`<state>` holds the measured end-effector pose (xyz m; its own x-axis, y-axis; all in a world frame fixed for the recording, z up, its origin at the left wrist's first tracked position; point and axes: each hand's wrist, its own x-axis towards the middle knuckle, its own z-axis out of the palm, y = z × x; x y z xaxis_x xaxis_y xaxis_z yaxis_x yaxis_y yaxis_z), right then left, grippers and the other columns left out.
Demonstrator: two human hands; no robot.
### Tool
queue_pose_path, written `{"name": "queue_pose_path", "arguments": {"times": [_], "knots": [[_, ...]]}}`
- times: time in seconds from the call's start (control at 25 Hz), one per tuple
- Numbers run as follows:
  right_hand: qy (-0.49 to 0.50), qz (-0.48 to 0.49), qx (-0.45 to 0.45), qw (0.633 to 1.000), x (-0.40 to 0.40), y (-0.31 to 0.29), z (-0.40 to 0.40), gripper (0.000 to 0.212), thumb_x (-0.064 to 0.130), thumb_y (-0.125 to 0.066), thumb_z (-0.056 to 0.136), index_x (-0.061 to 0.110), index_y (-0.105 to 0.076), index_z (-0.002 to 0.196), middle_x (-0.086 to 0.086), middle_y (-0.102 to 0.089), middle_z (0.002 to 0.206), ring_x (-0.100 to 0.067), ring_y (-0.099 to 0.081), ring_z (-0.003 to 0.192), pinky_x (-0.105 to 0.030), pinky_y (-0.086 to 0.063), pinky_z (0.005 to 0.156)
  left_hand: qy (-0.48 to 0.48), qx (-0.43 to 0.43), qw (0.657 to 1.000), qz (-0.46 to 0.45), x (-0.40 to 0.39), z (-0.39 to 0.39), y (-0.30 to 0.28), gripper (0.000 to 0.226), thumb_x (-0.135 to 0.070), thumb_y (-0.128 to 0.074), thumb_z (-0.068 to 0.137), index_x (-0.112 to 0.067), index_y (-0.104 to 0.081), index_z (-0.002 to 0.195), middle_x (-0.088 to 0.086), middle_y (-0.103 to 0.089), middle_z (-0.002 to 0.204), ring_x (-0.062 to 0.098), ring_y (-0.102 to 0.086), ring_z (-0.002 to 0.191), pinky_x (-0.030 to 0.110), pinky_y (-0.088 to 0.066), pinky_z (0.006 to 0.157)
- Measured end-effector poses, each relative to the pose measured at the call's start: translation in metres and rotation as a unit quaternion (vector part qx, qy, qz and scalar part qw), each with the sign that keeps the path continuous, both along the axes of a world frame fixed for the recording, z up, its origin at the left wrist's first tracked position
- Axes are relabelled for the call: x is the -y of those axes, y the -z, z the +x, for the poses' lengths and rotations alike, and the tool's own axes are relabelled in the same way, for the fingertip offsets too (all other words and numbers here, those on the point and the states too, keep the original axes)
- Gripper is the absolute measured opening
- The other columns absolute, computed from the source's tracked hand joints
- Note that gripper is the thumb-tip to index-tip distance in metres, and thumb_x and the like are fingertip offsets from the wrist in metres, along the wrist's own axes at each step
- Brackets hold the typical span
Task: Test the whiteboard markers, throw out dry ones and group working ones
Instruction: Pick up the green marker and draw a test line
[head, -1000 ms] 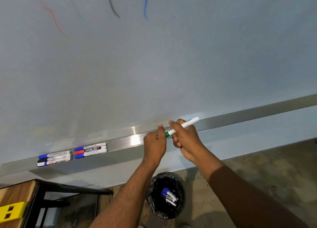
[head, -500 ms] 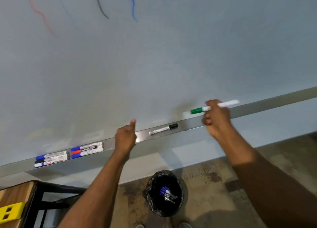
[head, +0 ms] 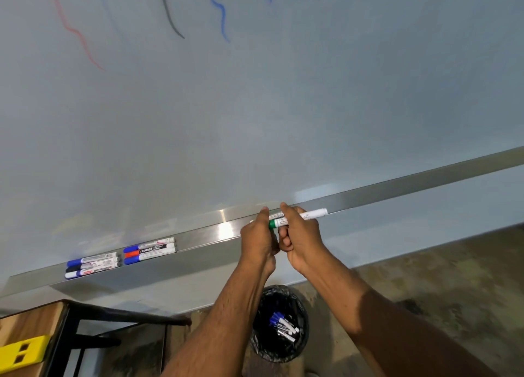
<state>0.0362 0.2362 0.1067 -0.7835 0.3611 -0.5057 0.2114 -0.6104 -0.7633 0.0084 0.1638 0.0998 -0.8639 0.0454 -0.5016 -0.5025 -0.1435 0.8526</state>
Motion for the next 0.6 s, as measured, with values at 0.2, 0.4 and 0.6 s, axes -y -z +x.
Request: {"name": "queue_pose_path", "arguments": {"times": [0.2, 0.4, 0.6], "knots": [[-0.004, -0.077, 0.05, 0.996, 0.0, 0.002, 0.0, 0.015, 0.011, -0.052, 0.093, 0.012, -0.054, 0.077, 0.0, -0.04, 0.039, -0.005, -0.031, 0.027, -0.012, -0.023, 0.031, -0.015, -0.049, 0.996, -0.07, -0.004, 0.006, 0.005, 0.022, -0.014, -0.046, 0.091, -0.007, -0.054, 0.072, 0.007, -0.035, 0.055, 0.019, -0.033, 0.048, 0.024, -0.025, 0.045], [0.197, -0.154, 0.076, 0.965, -0.127, 0.012, 0.01, 0.022, 0.013, -0.042, 0.093, 0.018, -0.04, 0.071, 0.007, -0.033, 0.034, -0.003, -0.024, 0.024, -0.009, -0.019, 0.03, -0.212, -0.024, 0.964, -0.159, 0.112, -0.045, 0.006, 0.025, -0.019, -0.044, 0.092, -0.017, -0.042, 0.068, 0.004, -0.038, 0.065, 0.023, -0.039, 0.06, 0.032, -0.038, 0.056], [0.124, 0.01, -0.019, 0.992, -0.104, 0.016, -0.008, 0.02, 0.024, -0.063, 0.093, 0.02, -0.05, 0.079, 0.001, -0.052, 0.047, -0.007, -0.045, 0.037, -0.017, -0.032, 0.038, -0.118, -0.069, 0.978, -0.16, 0.103, -0.056, 0.021, 0.035, -0.026, -0.054, 0.091, -0.017, -0.041, 0.06, 0.005, -0.03, 0.055, 0.019, -0.027, 0.05, 0.027, -0.024, 0.05]]}}
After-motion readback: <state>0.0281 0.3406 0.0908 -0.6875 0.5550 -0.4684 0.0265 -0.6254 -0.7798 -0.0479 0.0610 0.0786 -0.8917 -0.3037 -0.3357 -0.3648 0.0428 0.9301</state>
